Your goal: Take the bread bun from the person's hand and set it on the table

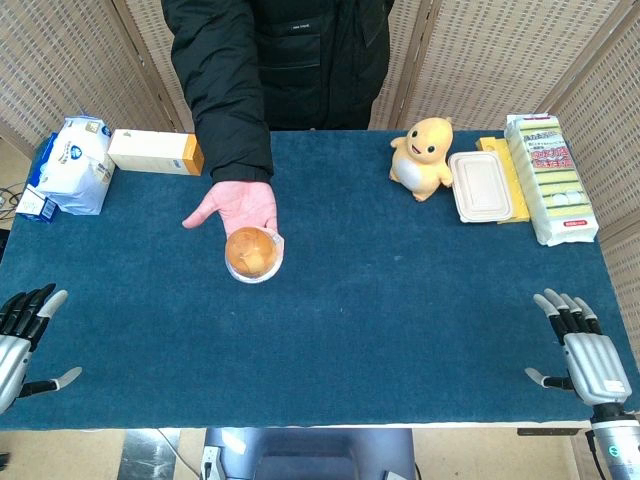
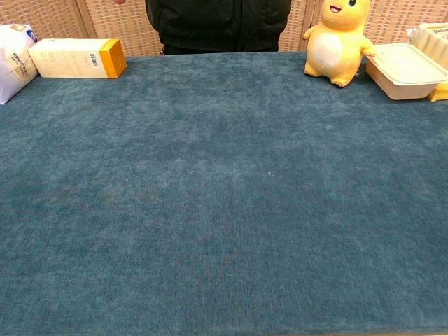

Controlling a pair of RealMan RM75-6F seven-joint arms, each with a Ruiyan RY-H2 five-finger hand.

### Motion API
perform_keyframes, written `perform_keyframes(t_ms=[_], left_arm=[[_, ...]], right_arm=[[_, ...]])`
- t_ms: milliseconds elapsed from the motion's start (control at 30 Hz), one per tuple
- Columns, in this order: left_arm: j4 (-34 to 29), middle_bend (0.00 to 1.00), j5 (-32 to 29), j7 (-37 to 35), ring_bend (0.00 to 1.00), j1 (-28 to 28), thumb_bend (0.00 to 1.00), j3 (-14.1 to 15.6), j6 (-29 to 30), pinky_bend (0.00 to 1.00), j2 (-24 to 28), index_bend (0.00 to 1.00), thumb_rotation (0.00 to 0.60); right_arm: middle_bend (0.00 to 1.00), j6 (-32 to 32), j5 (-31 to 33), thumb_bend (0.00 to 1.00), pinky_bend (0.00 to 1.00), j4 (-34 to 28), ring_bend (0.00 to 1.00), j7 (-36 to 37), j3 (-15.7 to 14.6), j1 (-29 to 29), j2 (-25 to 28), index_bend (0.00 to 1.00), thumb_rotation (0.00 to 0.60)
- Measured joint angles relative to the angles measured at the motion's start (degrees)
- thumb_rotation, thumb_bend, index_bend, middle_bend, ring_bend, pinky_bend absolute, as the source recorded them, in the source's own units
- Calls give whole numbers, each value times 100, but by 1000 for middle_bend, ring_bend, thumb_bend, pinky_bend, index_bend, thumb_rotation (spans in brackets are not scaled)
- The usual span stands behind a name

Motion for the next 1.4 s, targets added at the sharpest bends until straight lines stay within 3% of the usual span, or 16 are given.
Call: perform_keyframes(t_ms=[367, 567, 733, 867, 1033, 1200, 1400], left_arm=[[-389, 0, 232, -104, 0, -229, 25, -108, -72, 34, 192, 0, 600], [-1742, 0, 510, 74, 0, -633, 25, -354, -257, 34, 992, 0, 600], [-3339, 0, 271, 323, 0, -1294, 25, -888, -790, 34, 1846, 0, 600], [-4108, 0, -520, 434, 0, -2057, 25, -1476, -1441, 34, 2233, 0, 600], [-4193, 0, -2126, 915, 0, -3052, 28, -2014, -2302, 34, 2318, 0, 600], [-4197, 0, -4010, 1869, 0, -4075, 29, -2264, -2817, 34, 2122, 0, 600], [-4101, 0, -5750, 3196, 0, -5303, 29, -2328, -2886, 34, 1444, 0, 600]], right_arm=[[0, -156, 92, 30, 0, 6, 0, 44, 19, 65, 7, 58, 600], [0, -195, 92, 30, 0, 45, 0, 160, 23, 82, 33, 58, 600], [0, -299, 142, 30, 0, 80, 0, 195, 24, 127, 37, 59, 600], [0, -339, 168, 30, 0, 91, 0, 230, 27, 141, 43, 59, 600], [0, -380, 205, 31, 0, 124, 0, 296, 40, 159, 55, 59, 600], [0, -397, 245, 31, 0, 152, 0, 384, 56, 164, 80, 59, 600], [0, -437, 287, 30, 0, 201, 0, 501, 75, 175, 105, 59, 600]])
